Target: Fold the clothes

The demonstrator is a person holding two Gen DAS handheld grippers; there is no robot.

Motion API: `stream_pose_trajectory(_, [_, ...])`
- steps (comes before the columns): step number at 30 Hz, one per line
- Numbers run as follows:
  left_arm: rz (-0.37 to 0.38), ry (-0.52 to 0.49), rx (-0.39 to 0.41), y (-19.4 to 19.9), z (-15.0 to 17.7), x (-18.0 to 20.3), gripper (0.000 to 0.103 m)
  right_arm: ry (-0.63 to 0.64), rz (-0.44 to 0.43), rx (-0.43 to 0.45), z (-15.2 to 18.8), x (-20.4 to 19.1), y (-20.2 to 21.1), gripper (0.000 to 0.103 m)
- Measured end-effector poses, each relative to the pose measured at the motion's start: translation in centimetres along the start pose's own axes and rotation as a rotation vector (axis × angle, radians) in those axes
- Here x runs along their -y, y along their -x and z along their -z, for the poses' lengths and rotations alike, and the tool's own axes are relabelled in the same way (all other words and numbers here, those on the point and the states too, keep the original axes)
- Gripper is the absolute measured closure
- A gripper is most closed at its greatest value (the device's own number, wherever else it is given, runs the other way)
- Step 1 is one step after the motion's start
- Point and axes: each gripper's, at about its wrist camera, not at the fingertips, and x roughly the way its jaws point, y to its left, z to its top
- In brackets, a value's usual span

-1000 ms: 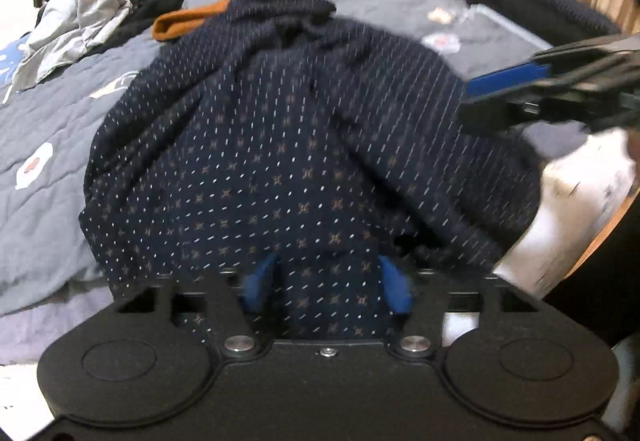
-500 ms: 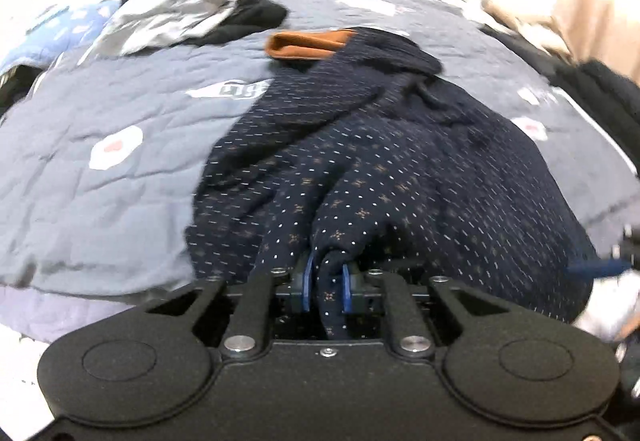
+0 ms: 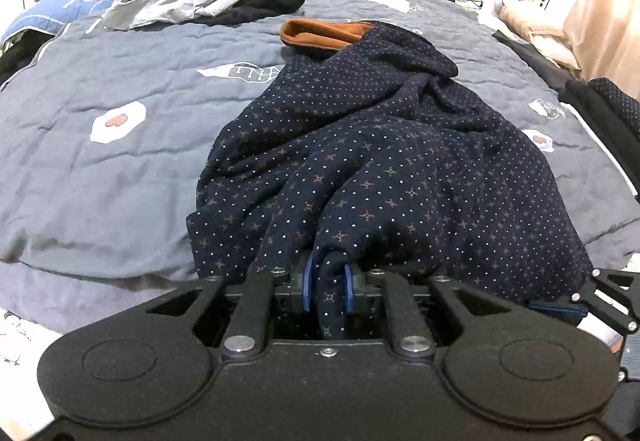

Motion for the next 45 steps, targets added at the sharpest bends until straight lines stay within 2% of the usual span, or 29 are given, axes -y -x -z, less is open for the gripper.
stream_pose_trajectory(1, [0.001,0.001,-0.002,0.0,0.0,0.0,0.085,-0.015,-0.012,-0.005,0.0,0.3,-0.1,0.074])
stream_pose_trajectory(2, [0.003,0.002,-0.003,0.0,0.0,0.0,0.085,-0.032,-0.017,-0.005,0.0,0.5,0.0,0.082])
stream_pose_trajectory(3, [0.004,0.003,-0.005,0.0,0.0,0.0,0.085,-0.052,-0.005,0.005,-0.1,0.9,0.2,0.086])
stream_pose_trajectory(6, [0.013,-0.009,-0.01,0.2,0.0,0.1,0.085,-0.118,0.029,0.038,-0.4,2.1,0.7,0.09])
stream_pose_trajectory(11, [0.047,-0.085,-0.005,2.2,-0.3,0.4,0.081,-0.429,-0.002,0.188,-0.8,7.0,2.5,0.091])
stream_pose_trajectory(13, [0.049,-0.118,0.035,3.9,-0.6,0.2,0.074,-0.529,-0.034,0.231,-0.7,8.5,3.1,0.091])
stream_pose_trajectory(16, [0.075,-0.119,0.117,6.4,-0.7,-0.4,0.058,-0.629,-0.068,0.28,-0.7,10.1,3.6,0.091])
stream_pose_trajectory(17, [0.112,-0.14,0.137,6.9,-0.4,-0.2,0.049,-0.656,-0.079,0.295,-0.8,10.6,3.7,0.091])
stream_pose_trajectory(18, [0.139,-0.176,0.143,7.1,0.0,0.5,0.044,-0.676,-0.089,0.31,-0.9,10.9,3.9,0.091])
stream_pose_trajectory(22, [0.199,-0.367,0.104,6.1,2.3,4.3,0.043,-0.72,-0.113,0.362,-1.3,11.6,4.5,0.091])
stream_pose_trajectory(25, [0.174,-0.495,0.09,4.9,4.1,6.9,0.043,-0.738,-0.117,0.4,-1.4,12.1,5.5,0.091])
stream_pose_trajectory(29, [0.141,-0.564,0.111,3.8,5.4,8.6,0.043,-0.756,-0.124,0.429,-1.6,12.8,6.2,0.091])
stream_pose_trajectory(34, [0.052,-0.662,0.137,2.1,6.5,9.7,0.043,-0.768,-0.133,0.423,-1.6,12.8,6.1,0.091])
stream_pose_trajectory(39, [-0.045,-0.802,0.077,0.1,8.2,10.5,0.043,-0.782,-0.134,0.422,-1.5,12.9,6.2,0.091])
stream_pose_trajectory(40, [-0.049,-0.808,0.069,-0.1,8.3,10.4,0.044,-0.784,-0.131,0.421,-1.4,12.9,6.2,0.091])
stream_pose_trajectory(41, [-0.051,-0.813,0.062,-0.2,8.4,10.3,0.053,-0.785,-0.129,0.42,-1.4,12.9,6.2,0.091])
stream_pose_trajectory(42, [-0.046,-0.798,0.061,0.0,8.2,10.0,0.07,-0.783,-0.128,0.42,-1.4,12.9,6.2,0.091])
stream_pose_trajectory(44, [-0.006,-0.709,0.065,0.7,7.0,8.9,0.084,-0.782,-0.124,0.422,-1.4,12.9,6.3,0.091])
stream_pose_trajectory(45, [0.015,-0.659,0.077,1.2,6.4,8.1,0.087,-0.786,-0.123,0.428,-1.4,12.9,6.4,0.091])
